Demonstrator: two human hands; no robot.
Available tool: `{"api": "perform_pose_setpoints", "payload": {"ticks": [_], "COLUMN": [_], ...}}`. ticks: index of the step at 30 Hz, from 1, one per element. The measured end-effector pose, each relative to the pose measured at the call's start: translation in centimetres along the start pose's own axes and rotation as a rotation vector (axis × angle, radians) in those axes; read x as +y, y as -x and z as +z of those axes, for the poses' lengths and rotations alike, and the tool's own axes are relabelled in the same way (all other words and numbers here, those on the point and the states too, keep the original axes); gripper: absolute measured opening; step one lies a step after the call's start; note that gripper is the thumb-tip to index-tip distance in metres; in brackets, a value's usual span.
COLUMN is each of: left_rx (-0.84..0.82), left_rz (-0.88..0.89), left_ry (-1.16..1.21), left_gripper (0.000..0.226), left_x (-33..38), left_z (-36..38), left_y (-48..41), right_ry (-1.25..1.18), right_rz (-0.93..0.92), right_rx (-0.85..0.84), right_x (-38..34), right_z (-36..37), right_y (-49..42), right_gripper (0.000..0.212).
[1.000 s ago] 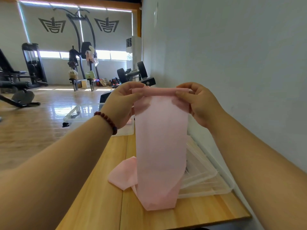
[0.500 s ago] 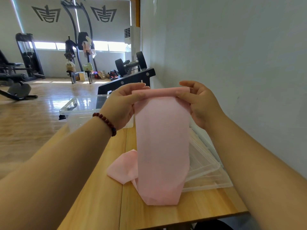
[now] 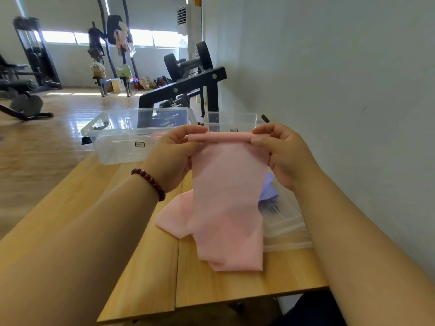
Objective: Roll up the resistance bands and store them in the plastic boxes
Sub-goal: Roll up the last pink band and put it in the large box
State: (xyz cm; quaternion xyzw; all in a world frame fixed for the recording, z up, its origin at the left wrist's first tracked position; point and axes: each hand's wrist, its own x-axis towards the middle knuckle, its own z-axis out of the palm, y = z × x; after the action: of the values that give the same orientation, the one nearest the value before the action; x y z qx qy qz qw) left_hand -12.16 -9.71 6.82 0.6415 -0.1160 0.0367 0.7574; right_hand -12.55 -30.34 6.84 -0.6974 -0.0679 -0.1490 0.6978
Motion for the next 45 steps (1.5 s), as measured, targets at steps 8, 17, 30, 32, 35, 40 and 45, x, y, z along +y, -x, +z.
{"api": "perform_pose_setpoints", "payload": {"ticks": [8, 17, 30, 32, 35, 40, 45], "left_rx": [0.039, 0.114, 0.101, 0.080, 0.074, 0.031, 0.084], "left_rz": [-0.037, 0.007, 0.054, 0.004, -0.102, -0.159, -0.146], "left_ry": [0.009, -0.054, -0.127, -0.105, 0.007, 0.060, 0.055], "left_gripper": [0.017, 0.022, 0.031, 0.030, 0.024, 0.021, 0.014], "left_x": [-4.2, -7.0, -7.0, -6.9, -6.8, -6.7, -6.6], "left_z": [-0.1, 0.7, 1.6, 1.4, 0.9, 1.0, 1.1], "left_y": [0.8, 1.1, 0.9, 1.0, 1.4, 2.2, 2.3], "right_ry": [0.094, 0.154, 0.199, 0.217, 0.226, 0.150, 0.116], "right_rz": [-0.039, -0.064, -0.046, -0.076, -0.101, -0.121, -0.082], "right_rx": [0.057, 0.018, -0.090, -0.067, -0.039, -0.050, -0.110], "right_x": [3.8, 5.4, 5.2, 5.2, 5.4, 5.3, 5.3], "right_z": [-0.7, -0.2, -2.0, -2.1, -2.0, -2.0, -2.1], "right_y": [0.8, 0.9, 1.4, 1.5, 1.8, 2.0, 2.2], "right_gripper": [0.019, 0.019, 0.017, 0.017, 0.020, 0.027, 0.029]}}
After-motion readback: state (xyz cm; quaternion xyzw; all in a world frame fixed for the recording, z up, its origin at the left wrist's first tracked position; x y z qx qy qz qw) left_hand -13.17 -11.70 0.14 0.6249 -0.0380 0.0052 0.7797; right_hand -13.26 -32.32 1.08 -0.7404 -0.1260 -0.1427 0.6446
